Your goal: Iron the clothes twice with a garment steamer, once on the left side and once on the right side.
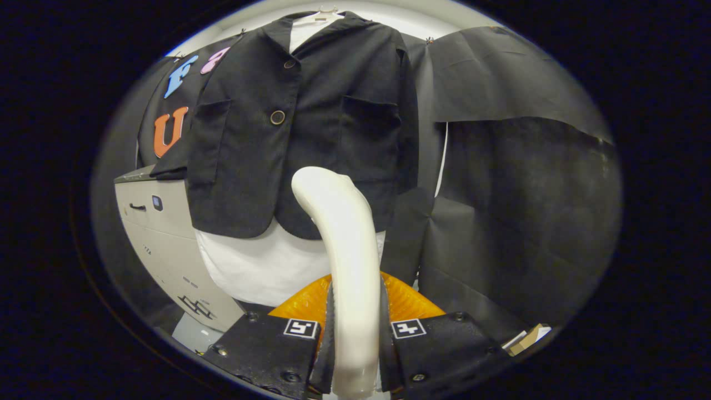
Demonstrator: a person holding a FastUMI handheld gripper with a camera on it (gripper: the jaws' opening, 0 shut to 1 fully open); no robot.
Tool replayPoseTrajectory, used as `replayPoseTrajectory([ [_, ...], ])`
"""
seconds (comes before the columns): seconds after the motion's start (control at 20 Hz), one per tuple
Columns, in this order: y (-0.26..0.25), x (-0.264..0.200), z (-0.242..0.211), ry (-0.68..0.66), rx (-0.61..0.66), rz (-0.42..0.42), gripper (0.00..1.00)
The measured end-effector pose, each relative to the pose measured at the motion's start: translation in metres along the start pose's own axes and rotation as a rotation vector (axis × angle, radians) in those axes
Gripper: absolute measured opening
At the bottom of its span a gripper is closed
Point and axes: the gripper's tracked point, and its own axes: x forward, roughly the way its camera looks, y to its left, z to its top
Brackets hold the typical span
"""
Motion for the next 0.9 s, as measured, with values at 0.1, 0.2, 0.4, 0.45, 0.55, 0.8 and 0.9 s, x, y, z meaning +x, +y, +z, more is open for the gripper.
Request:
replayPoseTrajectory([
  [0.1,0.004,-0.004,-0.006,0.008,-0.009,-0.008,0.35],
  [0.2,0.006,-0.006,-0.012,0.019,-0.024,-0.012,0.35],
  [0.4,0.009,-0.001,-0.026,0.056,-0.044,-0.014,0.35],
  [0.45,0.010,0.001,-0.029,0.065,-0.044,-0.015,0.35],
  [0.55,0.010,0.005,-0.035,0.081,-0.045,-0.017,0.35],
  [0.8,0.010,0.014,-0.048,0.109,-0.047,-0.021,0.35],
  [0.9,0.009,0.015,-0.054,0.123,-0.055,-0.022,0.35],
])
